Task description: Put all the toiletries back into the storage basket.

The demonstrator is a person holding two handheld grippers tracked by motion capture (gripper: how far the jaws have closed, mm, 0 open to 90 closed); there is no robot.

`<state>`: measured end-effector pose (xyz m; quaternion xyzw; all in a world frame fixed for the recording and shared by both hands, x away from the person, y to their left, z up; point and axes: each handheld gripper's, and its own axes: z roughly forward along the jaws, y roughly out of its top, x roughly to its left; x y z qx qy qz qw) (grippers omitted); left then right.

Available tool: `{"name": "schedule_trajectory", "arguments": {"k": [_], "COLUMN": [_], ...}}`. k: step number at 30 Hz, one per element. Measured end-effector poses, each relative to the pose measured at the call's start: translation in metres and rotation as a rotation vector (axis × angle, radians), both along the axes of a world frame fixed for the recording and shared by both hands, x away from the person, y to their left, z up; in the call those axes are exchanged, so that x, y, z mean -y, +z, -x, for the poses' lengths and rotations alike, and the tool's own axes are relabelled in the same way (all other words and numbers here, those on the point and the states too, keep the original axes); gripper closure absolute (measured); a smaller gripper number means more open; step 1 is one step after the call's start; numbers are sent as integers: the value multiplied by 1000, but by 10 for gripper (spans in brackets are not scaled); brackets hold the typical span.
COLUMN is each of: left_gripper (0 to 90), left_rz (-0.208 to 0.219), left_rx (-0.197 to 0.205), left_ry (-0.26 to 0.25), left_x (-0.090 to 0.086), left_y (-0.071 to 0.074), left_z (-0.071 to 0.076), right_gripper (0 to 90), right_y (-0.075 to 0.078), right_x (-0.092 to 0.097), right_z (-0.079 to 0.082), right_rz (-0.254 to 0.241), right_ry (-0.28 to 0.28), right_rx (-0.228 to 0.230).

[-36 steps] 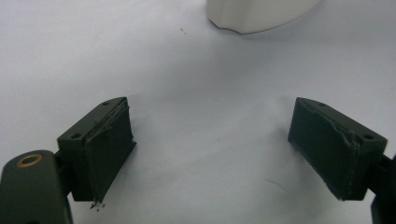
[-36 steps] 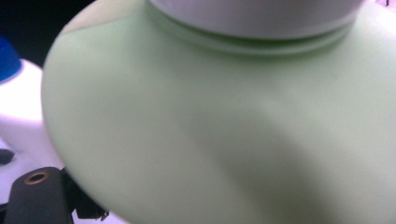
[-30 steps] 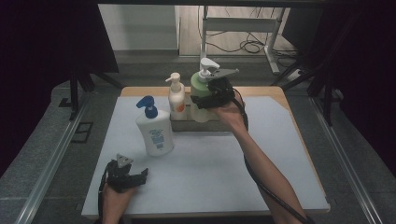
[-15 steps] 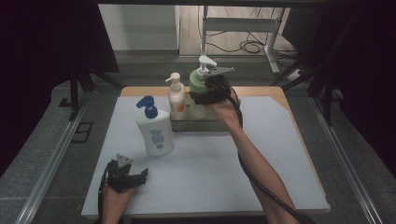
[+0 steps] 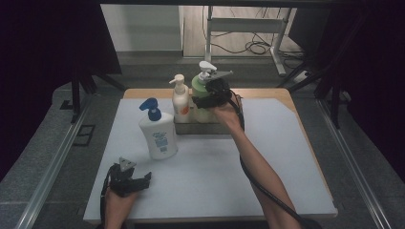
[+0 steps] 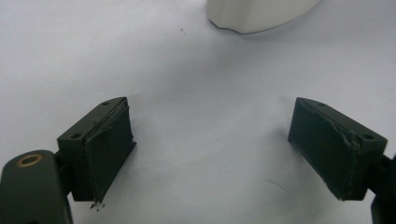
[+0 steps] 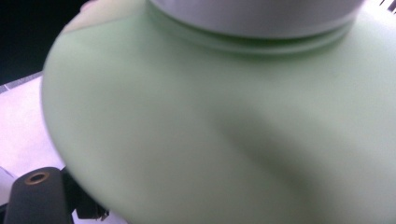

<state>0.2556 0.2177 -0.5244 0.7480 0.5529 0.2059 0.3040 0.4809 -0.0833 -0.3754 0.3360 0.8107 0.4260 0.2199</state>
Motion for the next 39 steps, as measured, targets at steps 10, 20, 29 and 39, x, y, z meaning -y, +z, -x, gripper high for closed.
{"name": "schedule_trajectory", "arguments": {"k": [10,20,29,39], "left_gripper": [133,133,133,133], "left_rz": [-4,-3,-3,-4], "left_rx": [-1,-1,-1,-2], "left_ry": [-1,-2,-2,-2], "left_x": [0,0,0,0], "left_y": [0,0,0,0], "left_z": [0,0,0,0], "right_gripper": [120,120,120,119], "right_y": [-15,-26,-36,-42], "right_x": [0,-1,0,1], "right_z": [-3,-5,-5,-6], "right_rz": [17,28,35,33], "right_ry": [9,21,29,32], "right_rx": [-36,-73,-93,-116]}}
